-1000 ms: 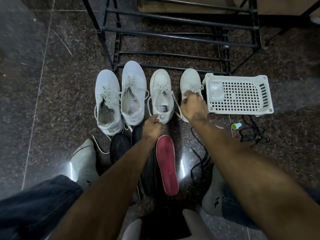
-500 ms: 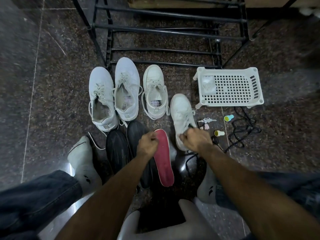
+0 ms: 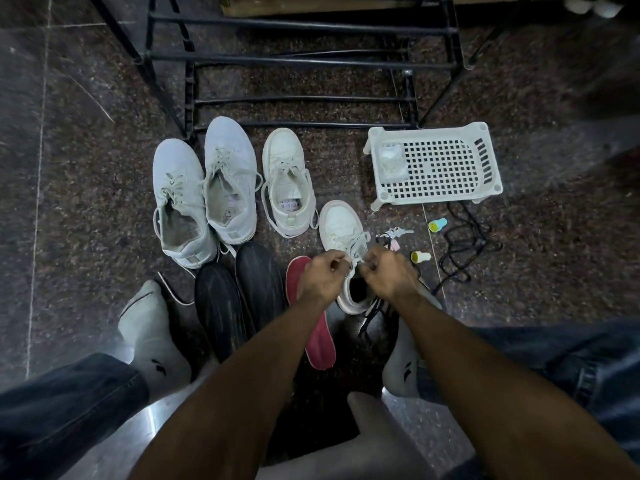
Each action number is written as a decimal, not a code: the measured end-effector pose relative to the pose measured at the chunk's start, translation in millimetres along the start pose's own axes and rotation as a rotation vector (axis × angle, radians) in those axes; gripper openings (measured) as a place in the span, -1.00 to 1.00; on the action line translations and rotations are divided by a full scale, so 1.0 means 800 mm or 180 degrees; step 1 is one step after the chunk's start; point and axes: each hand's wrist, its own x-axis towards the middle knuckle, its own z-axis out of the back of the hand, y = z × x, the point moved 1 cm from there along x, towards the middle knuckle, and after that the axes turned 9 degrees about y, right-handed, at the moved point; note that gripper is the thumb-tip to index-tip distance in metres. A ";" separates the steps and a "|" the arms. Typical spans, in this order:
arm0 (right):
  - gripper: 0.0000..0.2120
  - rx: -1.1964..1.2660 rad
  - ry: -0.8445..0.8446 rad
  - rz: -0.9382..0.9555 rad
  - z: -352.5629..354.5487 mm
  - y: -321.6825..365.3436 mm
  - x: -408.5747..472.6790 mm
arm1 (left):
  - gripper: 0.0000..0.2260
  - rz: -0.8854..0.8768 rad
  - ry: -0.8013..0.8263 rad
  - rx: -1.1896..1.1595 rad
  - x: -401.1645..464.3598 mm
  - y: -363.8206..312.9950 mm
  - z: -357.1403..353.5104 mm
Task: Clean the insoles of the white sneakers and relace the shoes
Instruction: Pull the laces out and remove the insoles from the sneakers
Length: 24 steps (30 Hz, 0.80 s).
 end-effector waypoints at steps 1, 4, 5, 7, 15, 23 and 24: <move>-0.86 -0.0077 0.0011 0.0003 -0.001 0.001 0.003 | -0.68 0.0063 -0.0024 0.0139 0.003 -0.006 -0.001; -0.84 -0.0113 -0.0009 0.0039 -0.008 0.000 0.005 | -0.76 0.0324 -0.0106 0.0277 0.014 -0.018 -0.002; -0.83 -0.0051 -0.0028 0.0032 -0.011 -0.001 0.005 | -0.82 0.0392 -0.0121 0.0265 0.018 -0.022 -0.002; -0.82 0.0059 -0.0053 0.0020 -0.015 -0.004 0.007 | -0.94 0.0474 -0.0147 0.0102 0.026 -0.030 -0.001; -0.80 -0.0057 -0.0052 0.0145 -0.020 -0.002 0.007 | -0.83 0.0275 -0.0676 -0.1617 0.011 -0.069 0.041; -0.76 0.0047 -0.0066 0.0131 -0.015 0.005 0.004 | -0.90 -0.0772 -0.0767 -0.2885 0.000 -0.196 0.141; -0.76 0.0110 -0.0090 0.0127 -0.014 0.006 0.004 | -0.91 -0.0836 -0.0756 -0.2903 0.001 -0.201 0.144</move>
